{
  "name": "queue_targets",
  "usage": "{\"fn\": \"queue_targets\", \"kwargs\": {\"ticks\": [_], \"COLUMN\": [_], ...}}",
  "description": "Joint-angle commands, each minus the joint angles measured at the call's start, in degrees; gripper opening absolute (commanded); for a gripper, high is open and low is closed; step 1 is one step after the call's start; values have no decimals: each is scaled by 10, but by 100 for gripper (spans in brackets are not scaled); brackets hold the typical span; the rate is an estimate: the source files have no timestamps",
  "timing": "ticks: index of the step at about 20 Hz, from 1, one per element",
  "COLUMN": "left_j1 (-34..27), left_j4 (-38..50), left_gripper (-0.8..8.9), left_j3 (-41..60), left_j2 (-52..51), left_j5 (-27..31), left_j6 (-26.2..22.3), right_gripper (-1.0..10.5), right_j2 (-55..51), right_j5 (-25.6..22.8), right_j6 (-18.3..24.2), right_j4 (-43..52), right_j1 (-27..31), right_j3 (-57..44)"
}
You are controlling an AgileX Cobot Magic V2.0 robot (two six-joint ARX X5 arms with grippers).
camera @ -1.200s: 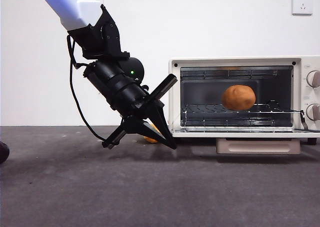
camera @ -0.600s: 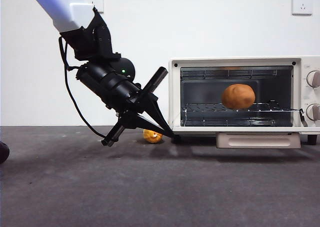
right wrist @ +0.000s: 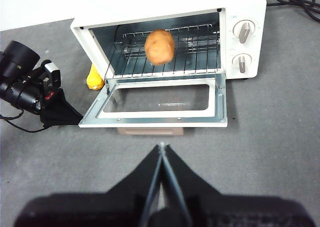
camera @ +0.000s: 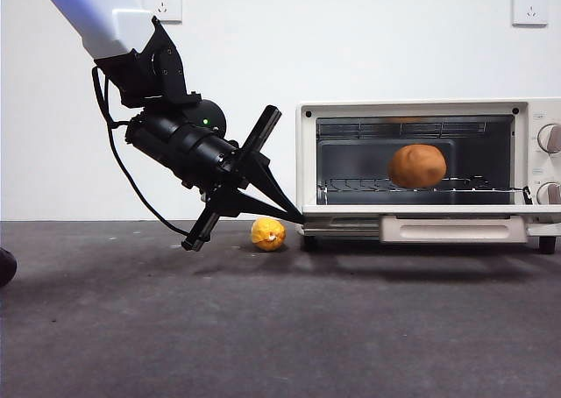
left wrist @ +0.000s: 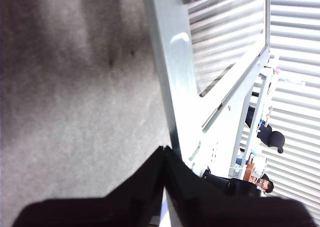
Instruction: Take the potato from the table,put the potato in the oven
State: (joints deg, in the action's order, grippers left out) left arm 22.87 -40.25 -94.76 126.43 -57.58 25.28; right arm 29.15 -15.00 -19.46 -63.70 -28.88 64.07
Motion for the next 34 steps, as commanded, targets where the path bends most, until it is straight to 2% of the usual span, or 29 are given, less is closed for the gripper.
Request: {"fn": "queue_targets", "kwargs": {"ticks": [1, 13, 18, 23, 30, 34], "left_j1": [5, -6, -11, -12, -13, -12], "left_j4": [32, 105, 116, 116, 110, 108], "left_gripper": [-8, -8, -8, -8, -7, -7], "left_j3": [2, -4, -41, -116, -208, -233], "left_j2": [6, 5, 5, 5, 5, 5], "left_j5": [-46, -104, -104, -94, -34, -40], "left_j6": [10, 79, 102, 120, 136, 136], "right_gripper": [0, -1, -1, -1, -1, -1], "right_j2": [0, 0, 0, 0, 0, 0], "right_j5": [0, 0, 0, 0, 0, -1], "right_j6": [1, 1, 1, 1, 2, 2], "right_j4": [3, 7, 7, 7, 7, 7], "right_j1": [-1, -1, -1, -1, -1, -1], "right_j3": [-1, -1, 0, 0, 0, 0]}}
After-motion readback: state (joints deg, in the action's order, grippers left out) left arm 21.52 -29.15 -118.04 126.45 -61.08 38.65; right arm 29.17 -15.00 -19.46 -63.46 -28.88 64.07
